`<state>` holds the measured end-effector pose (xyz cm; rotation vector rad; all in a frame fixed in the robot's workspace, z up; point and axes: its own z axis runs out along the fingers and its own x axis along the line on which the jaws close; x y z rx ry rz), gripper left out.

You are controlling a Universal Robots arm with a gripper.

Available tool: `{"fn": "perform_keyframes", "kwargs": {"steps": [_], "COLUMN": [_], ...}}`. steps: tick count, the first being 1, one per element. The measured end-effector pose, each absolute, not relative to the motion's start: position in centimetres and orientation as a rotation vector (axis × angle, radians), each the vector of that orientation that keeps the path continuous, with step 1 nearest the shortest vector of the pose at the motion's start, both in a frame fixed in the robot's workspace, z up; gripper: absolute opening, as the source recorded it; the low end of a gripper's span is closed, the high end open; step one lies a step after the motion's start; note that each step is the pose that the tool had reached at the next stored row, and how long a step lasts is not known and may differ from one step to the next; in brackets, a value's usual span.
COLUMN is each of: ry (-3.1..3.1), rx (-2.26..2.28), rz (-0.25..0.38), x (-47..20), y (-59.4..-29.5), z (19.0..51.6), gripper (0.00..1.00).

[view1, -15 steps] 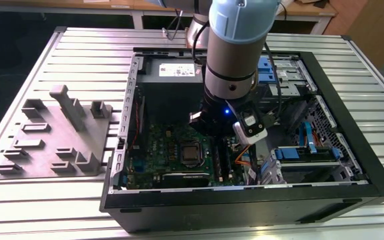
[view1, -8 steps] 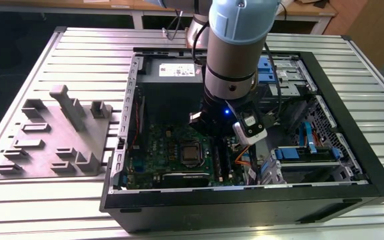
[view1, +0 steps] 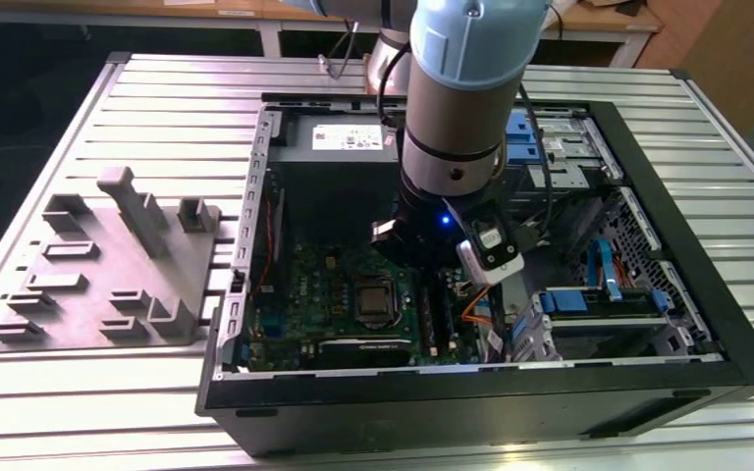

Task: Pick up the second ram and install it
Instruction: 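Insert the second ram into the second slot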

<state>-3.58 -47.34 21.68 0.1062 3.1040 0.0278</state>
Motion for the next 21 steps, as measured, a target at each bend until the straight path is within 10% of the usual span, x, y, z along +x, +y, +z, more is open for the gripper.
{"fn": "perform_keyframes", "kwargs": {"steps": [21], "ry": [3.104], "rx": [0.106], "rz": [0.031], "x": [-3.58], "y": [-47.33], "z": [21.45], "gripper": [0.19]}}
